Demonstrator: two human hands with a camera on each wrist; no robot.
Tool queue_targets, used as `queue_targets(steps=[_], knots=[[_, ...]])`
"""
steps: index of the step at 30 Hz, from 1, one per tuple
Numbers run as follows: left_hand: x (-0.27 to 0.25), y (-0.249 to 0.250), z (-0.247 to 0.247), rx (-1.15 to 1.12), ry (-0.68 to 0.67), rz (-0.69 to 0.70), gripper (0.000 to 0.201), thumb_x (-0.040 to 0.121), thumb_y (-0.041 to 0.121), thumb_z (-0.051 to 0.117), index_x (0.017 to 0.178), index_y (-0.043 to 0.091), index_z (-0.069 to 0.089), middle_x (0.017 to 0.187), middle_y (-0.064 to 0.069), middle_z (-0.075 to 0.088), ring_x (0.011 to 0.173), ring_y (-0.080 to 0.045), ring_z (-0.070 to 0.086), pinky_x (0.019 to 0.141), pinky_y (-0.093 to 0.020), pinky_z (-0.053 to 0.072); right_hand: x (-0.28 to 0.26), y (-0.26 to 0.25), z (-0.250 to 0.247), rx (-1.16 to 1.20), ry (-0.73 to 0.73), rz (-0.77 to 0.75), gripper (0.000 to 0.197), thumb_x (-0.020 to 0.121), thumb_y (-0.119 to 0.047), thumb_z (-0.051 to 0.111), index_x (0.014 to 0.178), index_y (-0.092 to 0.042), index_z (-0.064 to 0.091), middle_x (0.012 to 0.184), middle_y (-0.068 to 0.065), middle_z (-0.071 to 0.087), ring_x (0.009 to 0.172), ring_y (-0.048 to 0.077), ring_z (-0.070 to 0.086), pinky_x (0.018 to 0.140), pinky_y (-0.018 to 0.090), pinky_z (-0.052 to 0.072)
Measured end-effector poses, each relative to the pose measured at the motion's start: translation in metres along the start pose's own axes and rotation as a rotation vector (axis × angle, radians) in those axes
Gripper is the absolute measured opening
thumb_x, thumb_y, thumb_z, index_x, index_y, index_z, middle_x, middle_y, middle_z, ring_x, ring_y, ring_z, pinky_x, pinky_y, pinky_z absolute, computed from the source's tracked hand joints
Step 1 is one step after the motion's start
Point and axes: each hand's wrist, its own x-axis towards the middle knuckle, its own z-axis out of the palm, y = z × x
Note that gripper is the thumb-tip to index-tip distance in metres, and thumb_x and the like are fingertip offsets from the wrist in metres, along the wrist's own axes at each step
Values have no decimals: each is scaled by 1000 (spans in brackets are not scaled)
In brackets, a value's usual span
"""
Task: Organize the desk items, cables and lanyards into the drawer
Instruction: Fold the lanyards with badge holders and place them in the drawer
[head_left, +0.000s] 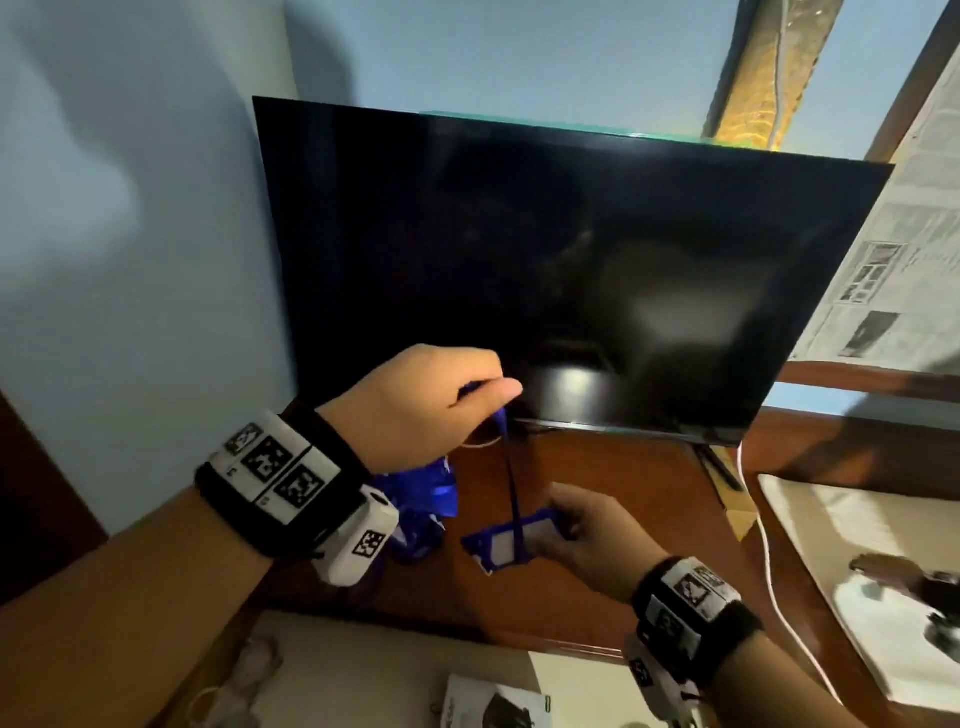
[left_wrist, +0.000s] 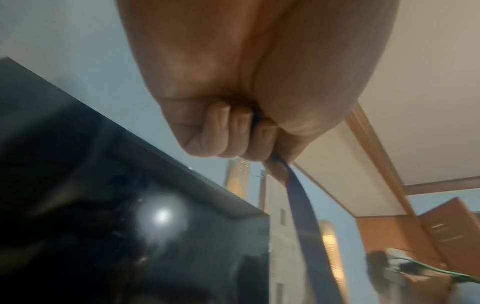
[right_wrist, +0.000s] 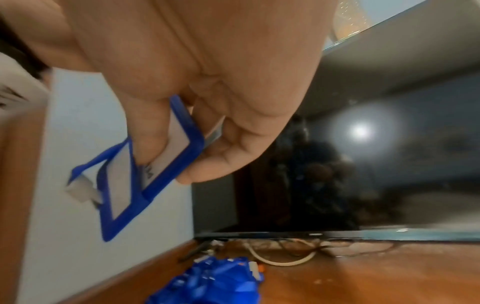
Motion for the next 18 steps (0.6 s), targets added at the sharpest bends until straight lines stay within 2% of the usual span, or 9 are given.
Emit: queue_targets(steps=[1, 3, 5, 8, 11, 13, 14, 16, 18], knots=[[6, -11, -2, 17, 29, -41, 37, 105, 40, 55, 74, 20, 56, 63, 4, 54, 60, -13, 53, 58, -21, 37, -6, -12, 3, 71, -67, -6, 17, 89, -28, 77, 86, -32, 60, 83, -9, 67, 76, 4, 65, 70, 29, 57], [13, -40, -1, 29, 72, -142, 37, 104, 39, 57, 72, 22, 56, 62, 9, 54, 58, -8, 51, 58, -18, 35, -14, -35, 2, 284, -111, -73, 19, 85, -17, 82, 85, -22, 64, 82, -6, 70, 71, 5, 65, 67, 25, 55], [14, -69, 6, 71, 82, -249, 37, 103, 41, 58, 72, 22, 55, 62, 7, 53, 59, -8, 51, 61, -24, 36, -17, -51, -6, 500, -46, -154, 24, 79, -10, 86, 80, -19, 64, 75, -2, 68, 67, 9, 63, 63, 23, 51], [0, -94, 29, 93, -37, -370, 38, 100, 43, 62, 67, 27, 55, 63, 8, 54, 59, -3, 50, 60, -28, 37, -13, -62, -24, 620, 163, -169, 28, 75, -17, 89, 77, -22, 62, 75, 4, 66, 68, 19, 62, 61, 30, 51], [-29, -87, 66, -12, -176, -387, 31, 99, 39, 62, 72, 24, 65, 67, 3, 64, 61, -8, 57, 65, -33, 47, 1, -51, -34, 618, 391, -109, 34, 79, -8, 86, 74, -14, 53, 68, 13, 58, 66, 21, 55, 63, 39, 45], [-53, -70, 91, -94, -242, -355, 29, 103, 36, 59, 76, 25, 67, 68, 8, 66, 64, -4, 62, 65, -28, 49, 8, -40, -32, 656, 469, -70, 33, 83, -7, 83, 76, -10, 51, 73, 24, 57, 69, 25, 55, 66, 45, 46], [-64, -61, 101, -142, -252, -340, 30, 104, 35, 57, 76, 28, 64, 69, 9, 67, 65, -7, 64, 64, -30, 50, 11, -34, -28, 677, 500, -38, 33, 85, -8, 82, 77, -9, 50, 77, 27, 58, 70, 26, 56, 67, 47, 48], [-81, -43, 113, -208, -223, -322, 31, 106, 41, 50, 78, 31, 60, 73, 4, 67, 66, -16, 64, 66, -41, 52, 14, -21, -16, 679, 569, 49, 32, 86, -8, 80, 77, -12, 50, 75, 21, 60, 68, 24, 59, 66, 46, 52], [-90, -26, 113, -251, -158, -289, 34, 108, 46, 44, 82, 28, 58, 71, 0, 62, 63, -18, 58, 64, -41, 48, 14, -11, -1, 563, 587, 109, 33, 86, -14, 81, 78, -16, 50, 70, 13, 63, 61, 23, 60, 62, 49, 54]])
